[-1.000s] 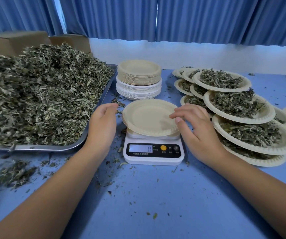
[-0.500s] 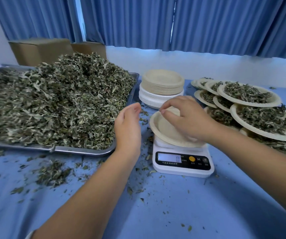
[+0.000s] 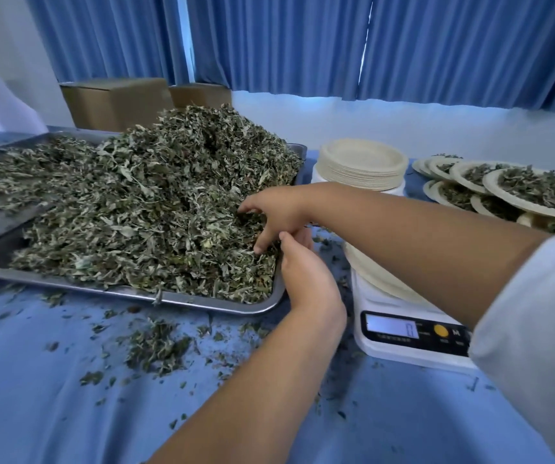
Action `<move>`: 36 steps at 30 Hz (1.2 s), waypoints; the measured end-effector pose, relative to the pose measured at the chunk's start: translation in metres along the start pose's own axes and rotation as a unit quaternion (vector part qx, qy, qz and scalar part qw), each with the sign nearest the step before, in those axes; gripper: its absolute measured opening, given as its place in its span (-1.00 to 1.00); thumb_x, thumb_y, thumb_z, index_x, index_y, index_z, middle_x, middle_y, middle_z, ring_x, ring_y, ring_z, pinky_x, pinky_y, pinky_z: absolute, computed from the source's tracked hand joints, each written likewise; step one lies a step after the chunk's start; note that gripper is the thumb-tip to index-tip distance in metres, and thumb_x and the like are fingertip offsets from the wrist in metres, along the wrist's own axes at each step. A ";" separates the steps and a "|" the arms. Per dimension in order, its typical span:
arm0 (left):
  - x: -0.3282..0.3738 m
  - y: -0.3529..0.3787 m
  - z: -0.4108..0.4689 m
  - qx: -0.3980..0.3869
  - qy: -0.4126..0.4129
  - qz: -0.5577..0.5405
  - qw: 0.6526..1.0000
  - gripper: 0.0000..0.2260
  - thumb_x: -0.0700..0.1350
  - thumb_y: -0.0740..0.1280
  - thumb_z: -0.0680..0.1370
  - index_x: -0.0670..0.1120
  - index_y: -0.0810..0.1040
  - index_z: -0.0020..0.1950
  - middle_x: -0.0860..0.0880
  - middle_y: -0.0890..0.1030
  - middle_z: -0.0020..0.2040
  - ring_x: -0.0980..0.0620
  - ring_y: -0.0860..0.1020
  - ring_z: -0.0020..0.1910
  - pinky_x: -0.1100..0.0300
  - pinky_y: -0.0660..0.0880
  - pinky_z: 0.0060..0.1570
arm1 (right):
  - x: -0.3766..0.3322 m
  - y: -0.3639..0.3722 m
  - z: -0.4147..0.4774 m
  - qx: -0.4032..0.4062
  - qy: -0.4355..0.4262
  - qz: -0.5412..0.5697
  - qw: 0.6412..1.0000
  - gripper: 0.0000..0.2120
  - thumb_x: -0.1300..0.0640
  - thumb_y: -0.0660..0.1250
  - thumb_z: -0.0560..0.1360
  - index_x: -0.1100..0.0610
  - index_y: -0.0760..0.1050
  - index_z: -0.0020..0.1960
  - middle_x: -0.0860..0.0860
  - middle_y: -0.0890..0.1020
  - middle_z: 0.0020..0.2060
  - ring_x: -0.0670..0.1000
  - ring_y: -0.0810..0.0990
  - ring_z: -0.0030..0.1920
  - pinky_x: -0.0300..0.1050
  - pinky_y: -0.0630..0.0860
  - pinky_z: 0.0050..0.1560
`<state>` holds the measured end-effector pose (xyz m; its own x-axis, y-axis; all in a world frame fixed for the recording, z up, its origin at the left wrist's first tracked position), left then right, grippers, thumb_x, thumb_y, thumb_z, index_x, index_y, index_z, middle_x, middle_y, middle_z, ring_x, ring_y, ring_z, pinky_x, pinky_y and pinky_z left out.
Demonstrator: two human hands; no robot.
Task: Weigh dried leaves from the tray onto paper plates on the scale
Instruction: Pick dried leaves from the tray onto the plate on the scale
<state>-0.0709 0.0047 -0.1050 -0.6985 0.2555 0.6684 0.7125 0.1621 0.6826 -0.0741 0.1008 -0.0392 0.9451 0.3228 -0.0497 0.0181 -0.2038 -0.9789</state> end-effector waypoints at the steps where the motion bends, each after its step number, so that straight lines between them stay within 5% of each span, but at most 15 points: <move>1: 0.000 -0.001 0.000 0.005 -0.004 0.000 1.000 -0.59 0.06 0.03 0.66 -0.13 0.54 0.23 0.07 0.59 0.10 0.17 0.48 0.13 0.27 0.32 0.17 | 0.000 0.002 0.004 -0.008 -0.002 -0.004 1.000 -0.17 -0.10 0.51 0.36 0.08 0.22 0.50 0.06 0.42 0.38 0.11 0.45 0.29 -0.08 0.41 0.18; 5: 0.001 0.000 -0.002 0.009 -0.015 -0.022 1.000 -0.64 0.06 0.03 0.66 -0.06 0.56 -0.03 0.17 0.58 -0.18 0.18 0.50 0.01 0.27 0.34 0.12 | -0.001 0.007 0.009 0.028 -0.014 -0.007 0.999 -0.34 0.04 0.48 0.42 0.09 0.32 0.45 0.08 0.50 0.27 0.10 0.51 0.17 -0.11 0.44 0.05; 8: 0.000 -0.001 -0.003 0.011 -0.030 -0.065 0.997 -0.64 0.07 0.05 0.66 -0.04 0.53 -0.15 0.10 0.60 -0.16 0.12 0.53 0.04 0.26 0.38 0.09 | -0.004 0.010 0.008 0.046 -0.029 -0.003 0.999 -0.44 0.11 0.45 0.45 0.11 0.38 0.41 0.09 0.54 0.22 0.04 0.50 0.07 -0.18 0.38 -0.04; 15: 0.006 0.008 -0.010 -0.034 -0.063 -0.169 0.983 -0.52 0.15 0.02 0.64 -0.18 0.49 0.24 -0.12 0.54 0.24 -0.01 0.46 0.30 0.14 0.31 0.34 | -0.005 -0.009 -0.004 0.113 -0.042 0.058 0.991 -0.63 0.16 0.46 0.43 0.08 0.57 0.23 -0.08 0.51 -0.05 -0.08 0.45 -0.05 -0.25 0.31 -0.09; 22: 0.015 0.012 -0.010 -0.080 -0.129 -0.230 0.961 -0.41 0.16 -0.03 0.64 -0.31 0.47 0.27 -0.22 0.51 0.27 -0.12 0.41 0.34 0.01 0.26 0.36 | 0.005 -0.045 -0.026 0.198 -0.013 0.249 0.948 -0.64 0.07 0.52 0.39 0.02 0.59 0.17 -0.17 0.53 -0.13 -0.22 0.45 -0.17 -0.47 0.33 -0.26; 28: 0.024 0.014 -0.010 -0.103 -0.150 -0.273 0.945 -0.48 0.04 -0.04 0.65 -0.34 0.43 0.29 -0.27 0.52 0.24 -0.18 0.44 0.31 -0.04 0.30 0.35 | 0.009 -0.055 -0.042 0.232 -0.011 0.347 0.909 -0.75 0.05 0.56 0.34 -0.14 0.54 -0.09 -0.27 0.52 -0.23 -0.28 0.48 -0.20 -0.42 0.37 -0.23; 36: 0.027 0.016 -0.009 -0.117 -0.154 -0.300 0.934 -0.51 0.00 -0.03 0.64 -0.37 0.42 0.27 -0.31 0.50 0.27 -0.23 0.40 0.34 -0.10 0.25 0.39 | 0.020 -0.050 -0.062 0.232 0.017 0.452 0.861 -0.76 0.08 0.55 0.35 -0.09 0.54 -0.08 -0.16 0.56 -0.24 -0.21 0.49 -0.40 -0.36 0.41 -0.43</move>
<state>-0.0793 0.0060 -0.0737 -0.8899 0.4532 0.0529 0.1402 0.1614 0.9769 -0.0360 0.0599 0.0209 0.5140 0.1976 -0.8347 -0.8548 0.0361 -0.5178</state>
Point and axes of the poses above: each hand's wrist, its own z-axis towards the middle knuckle, its own y-axis out of the palm, x = y × z, the point moved 7 cm from there along z, towards the middle knuckle
